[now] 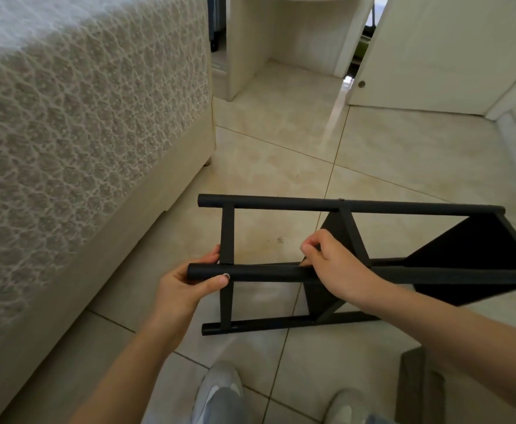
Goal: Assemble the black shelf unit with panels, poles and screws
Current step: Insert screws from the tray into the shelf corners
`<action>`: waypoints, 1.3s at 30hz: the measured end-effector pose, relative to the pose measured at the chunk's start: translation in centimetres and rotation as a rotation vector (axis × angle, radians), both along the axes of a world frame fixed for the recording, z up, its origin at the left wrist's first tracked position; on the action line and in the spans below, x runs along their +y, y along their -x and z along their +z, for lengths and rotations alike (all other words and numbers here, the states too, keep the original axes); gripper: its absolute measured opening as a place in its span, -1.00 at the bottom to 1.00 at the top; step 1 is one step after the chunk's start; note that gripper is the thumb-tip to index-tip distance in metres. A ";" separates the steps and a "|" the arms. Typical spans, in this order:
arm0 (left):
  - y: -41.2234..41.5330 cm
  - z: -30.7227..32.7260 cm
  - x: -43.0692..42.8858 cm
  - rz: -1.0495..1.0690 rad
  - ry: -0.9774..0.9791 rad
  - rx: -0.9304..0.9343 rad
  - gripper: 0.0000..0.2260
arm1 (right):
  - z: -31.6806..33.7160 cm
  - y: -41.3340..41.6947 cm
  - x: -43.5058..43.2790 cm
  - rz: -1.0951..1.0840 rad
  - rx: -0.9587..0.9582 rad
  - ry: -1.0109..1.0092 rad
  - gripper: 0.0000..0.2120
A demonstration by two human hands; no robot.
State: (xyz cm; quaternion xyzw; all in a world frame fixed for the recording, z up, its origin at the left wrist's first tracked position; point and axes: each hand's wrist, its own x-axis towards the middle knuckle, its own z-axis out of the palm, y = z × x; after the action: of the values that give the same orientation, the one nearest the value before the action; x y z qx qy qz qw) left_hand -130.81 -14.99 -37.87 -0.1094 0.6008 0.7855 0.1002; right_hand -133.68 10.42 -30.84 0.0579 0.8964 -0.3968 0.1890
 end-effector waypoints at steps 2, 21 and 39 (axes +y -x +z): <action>0.0 -0.2 -0.1 -0.007 -0.002 0.005 -0.51 | 0.0 -0.1 -0.1 0.001 0.003 -0.008 -0.89; -1.6 1.0 -1.7 -0.191 0.385 0.180 -0.80 | -0.2 -3.0 0.4 0.080 -0.053 -0.033 -0.90; 6.8 7.4 -1.5 -1.145 1.434 0.739 -0.14 | 0.8 0.0 -0.1 0.284 -0.174 -0.207 -0.90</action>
State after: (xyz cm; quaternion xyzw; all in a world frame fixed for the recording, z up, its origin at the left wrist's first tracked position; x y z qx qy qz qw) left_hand -137.56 -16.52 -30.50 0.4148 0.8900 0.0535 0.1814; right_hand -133.68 10.35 -30.04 -0.0158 0.9118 -0.2655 0.3127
